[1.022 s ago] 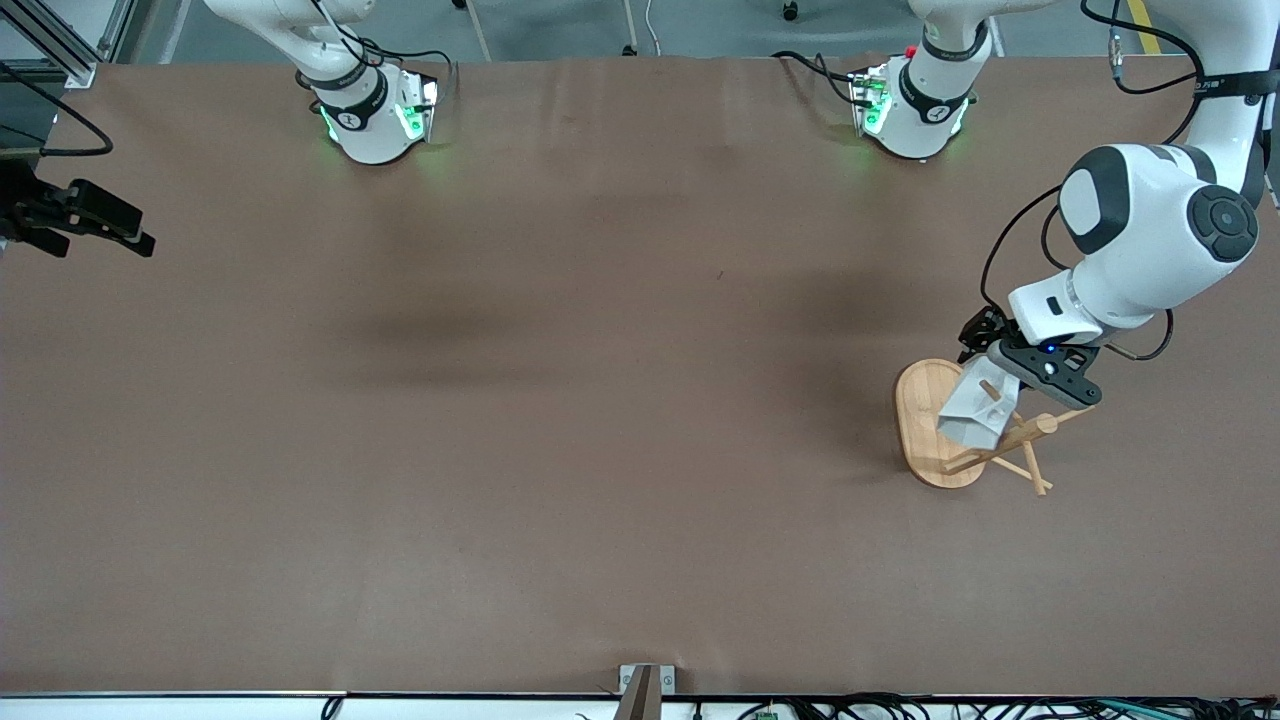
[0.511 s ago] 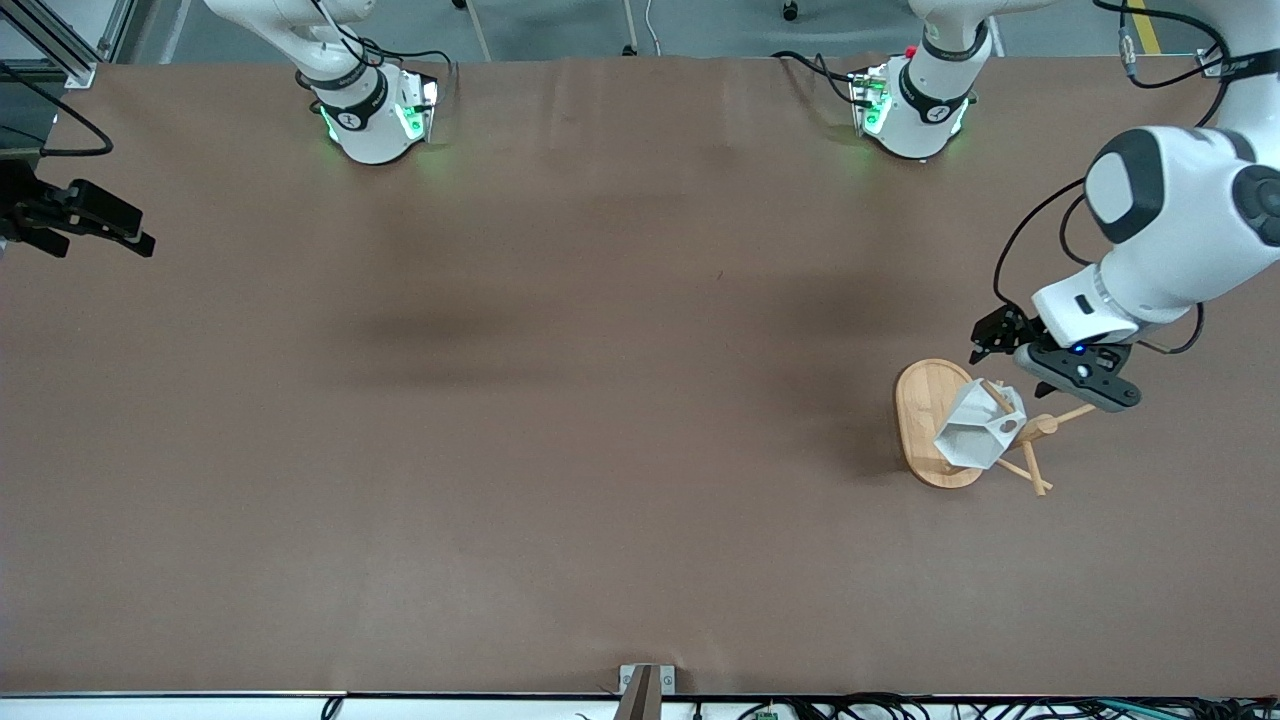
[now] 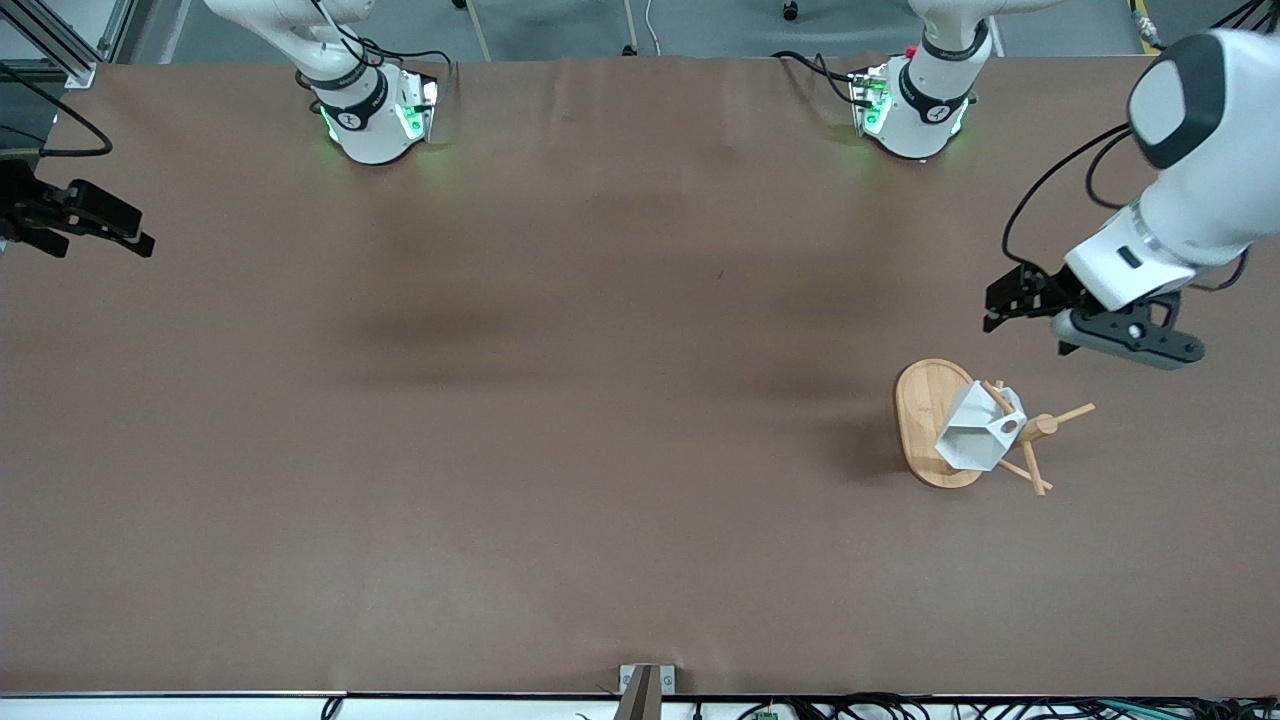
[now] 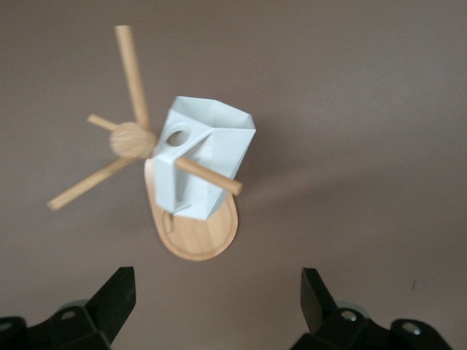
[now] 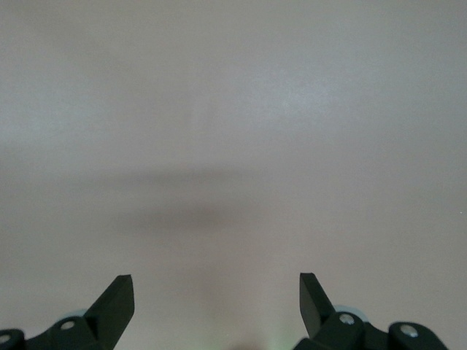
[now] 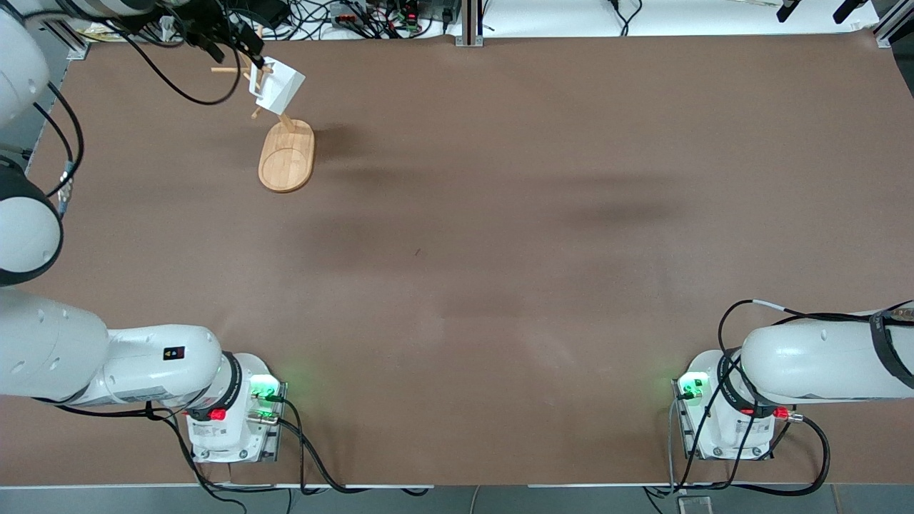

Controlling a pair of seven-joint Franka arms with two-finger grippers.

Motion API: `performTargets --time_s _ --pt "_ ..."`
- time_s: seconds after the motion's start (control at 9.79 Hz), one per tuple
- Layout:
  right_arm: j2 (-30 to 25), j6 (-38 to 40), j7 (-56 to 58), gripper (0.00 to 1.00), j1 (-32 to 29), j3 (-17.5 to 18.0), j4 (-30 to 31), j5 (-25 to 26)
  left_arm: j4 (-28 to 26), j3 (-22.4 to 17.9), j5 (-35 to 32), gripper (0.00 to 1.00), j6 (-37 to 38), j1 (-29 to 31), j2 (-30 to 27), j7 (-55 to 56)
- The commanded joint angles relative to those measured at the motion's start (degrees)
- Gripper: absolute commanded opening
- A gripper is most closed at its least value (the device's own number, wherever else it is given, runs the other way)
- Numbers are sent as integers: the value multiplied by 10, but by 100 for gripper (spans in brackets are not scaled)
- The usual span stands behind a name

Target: Hang cup on rack

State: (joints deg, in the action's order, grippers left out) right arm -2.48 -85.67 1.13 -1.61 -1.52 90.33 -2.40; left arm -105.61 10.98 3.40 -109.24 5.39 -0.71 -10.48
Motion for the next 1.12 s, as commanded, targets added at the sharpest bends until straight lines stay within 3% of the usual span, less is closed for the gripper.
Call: performTargets --time_s 0.0,0.41,1.02 --pt "1 0 -7 100 -8 6 -3 1 76 -2 -59 100 92 -14 13 33" --pt "1 1 -7 100 -9 5 -3 1 150 -7 -54 100 178 -27 13 33" --pt "1 1 -5 100 -9 5 -2 1 131 -24 -37 100 195 -30 -19 119"
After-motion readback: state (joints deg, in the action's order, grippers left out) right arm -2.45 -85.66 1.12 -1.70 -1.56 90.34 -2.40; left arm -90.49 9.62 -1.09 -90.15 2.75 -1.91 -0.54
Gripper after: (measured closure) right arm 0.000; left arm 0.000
